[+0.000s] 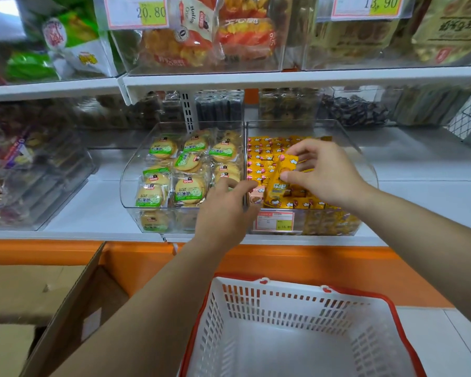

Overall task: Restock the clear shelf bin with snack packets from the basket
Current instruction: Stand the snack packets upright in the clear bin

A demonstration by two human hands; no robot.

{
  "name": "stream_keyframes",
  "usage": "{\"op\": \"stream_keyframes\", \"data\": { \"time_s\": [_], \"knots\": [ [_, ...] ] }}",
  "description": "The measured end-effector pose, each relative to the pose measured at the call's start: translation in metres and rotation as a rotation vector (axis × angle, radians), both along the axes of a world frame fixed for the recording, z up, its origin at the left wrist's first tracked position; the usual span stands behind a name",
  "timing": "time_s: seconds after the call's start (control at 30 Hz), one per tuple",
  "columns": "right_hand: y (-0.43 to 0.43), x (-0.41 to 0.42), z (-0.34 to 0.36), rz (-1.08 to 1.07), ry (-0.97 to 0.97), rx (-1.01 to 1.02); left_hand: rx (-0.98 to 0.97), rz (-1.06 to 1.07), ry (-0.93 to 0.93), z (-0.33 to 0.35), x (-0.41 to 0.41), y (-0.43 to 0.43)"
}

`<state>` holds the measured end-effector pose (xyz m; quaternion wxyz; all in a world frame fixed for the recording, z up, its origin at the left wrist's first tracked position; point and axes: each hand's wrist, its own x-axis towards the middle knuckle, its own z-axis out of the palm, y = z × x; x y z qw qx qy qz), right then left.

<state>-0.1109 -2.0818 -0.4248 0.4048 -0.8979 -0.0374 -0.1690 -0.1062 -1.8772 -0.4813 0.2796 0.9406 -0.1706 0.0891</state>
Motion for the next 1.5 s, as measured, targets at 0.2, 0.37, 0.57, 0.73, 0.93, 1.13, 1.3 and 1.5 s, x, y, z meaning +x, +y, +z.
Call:
{"op": "stream_keyframes", "data": {
  "time_s": [0.2,0.37,0.57,0.73,0.93,1.13,1.3,1.5],
  "knots": [
    [0.005,0.001,-0.017,0.070,-0.041,-0.191,-0.053,0.030,-0.030,-0.002,0.006,-0.006],
    [0.010,0.003,-0.037,0.136,0.077,-0.409,-0.080,0.038,-0.056,-0.004,0.009,-0.007],
    [0.006,-0.010,-0.059,0.155,0.052,-0.570,0.086,-0.012,-0.344,0.001,-0.003,-0.015],
    [-0.008,0.002,-0.046,0.262,0.131,-0.389,0.220,-0.155,-0.253,-0.002,-0.015,-0.025],
    [-0.018,0.042,-0.027,0.181,0.097,-0.308,0.288,-0.127,-0.230,-0.008,-0.021,-0.021],
    [0.008,0.071,-0.023,0.334,0.174,-0.371,0.305,-0.114,-0.232,-0.012,-0.031,-0.025],
    [0.019,0.086,-0.020,0.411,0.283,-0.524,0.355,-0.117,-0.244,-0.008,-0.031,-0.021],
    [0.025,0.092,-0.016,0.443,0.335,-0.594,0.343,-0.126,-0.251,-0.011,-0.030,-0.021]
  ]
}}
